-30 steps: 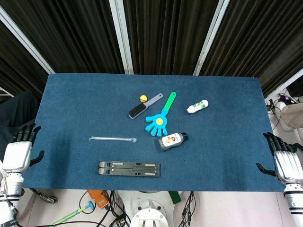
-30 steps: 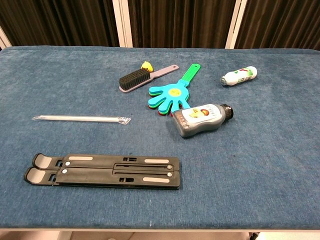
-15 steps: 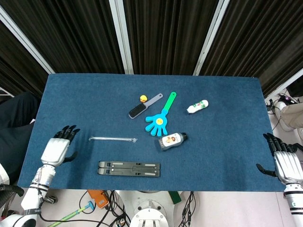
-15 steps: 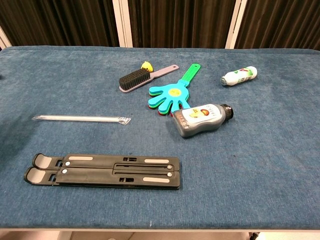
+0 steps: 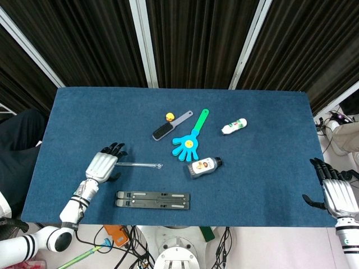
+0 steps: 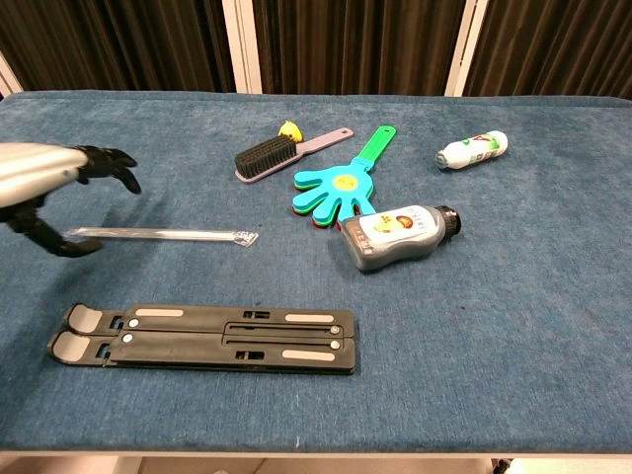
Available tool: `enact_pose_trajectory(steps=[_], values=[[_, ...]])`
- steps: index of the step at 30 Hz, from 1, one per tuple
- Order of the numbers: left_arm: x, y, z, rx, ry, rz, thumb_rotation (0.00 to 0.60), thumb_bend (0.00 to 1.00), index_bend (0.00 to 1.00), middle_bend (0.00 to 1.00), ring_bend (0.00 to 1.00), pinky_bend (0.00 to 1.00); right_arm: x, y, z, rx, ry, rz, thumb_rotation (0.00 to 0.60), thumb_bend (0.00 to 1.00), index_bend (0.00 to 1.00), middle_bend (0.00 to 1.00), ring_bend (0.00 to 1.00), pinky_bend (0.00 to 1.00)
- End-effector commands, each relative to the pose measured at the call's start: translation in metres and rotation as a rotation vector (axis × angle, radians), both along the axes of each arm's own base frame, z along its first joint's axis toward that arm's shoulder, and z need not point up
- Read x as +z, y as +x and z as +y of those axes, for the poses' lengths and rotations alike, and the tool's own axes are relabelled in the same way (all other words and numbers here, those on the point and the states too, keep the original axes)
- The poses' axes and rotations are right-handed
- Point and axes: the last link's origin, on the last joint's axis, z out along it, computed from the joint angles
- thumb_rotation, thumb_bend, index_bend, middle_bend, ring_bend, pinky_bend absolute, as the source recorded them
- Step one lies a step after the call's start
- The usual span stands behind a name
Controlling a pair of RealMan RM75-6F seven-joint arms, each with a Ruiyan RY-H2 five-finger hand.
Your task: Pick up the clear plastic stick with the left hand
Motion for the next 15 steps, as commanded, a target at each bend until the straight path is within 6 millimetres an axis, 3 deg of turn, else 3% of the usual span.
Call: enact_pose_trajectory(steps=[1,15], values=[[-0.007,0.003,0.007,0.005,-0.012,0.005,0.6,0.26,0.26,0.04,0.05,0.21,0.0,0.0,0.0,-0.001,-0.001,0.0,0.6,0.32,0.08,0.11,0.14,0.21],[-0.027,0.009,0.024,0.01,-0.028,0.035,0.6,0.27,0.45,0.04,0.06,0.21,0.0,-0.001,-0.001,0.0,-0.001,0.003,0.6,0.32,0.08,0.1,0.14,0.21]])
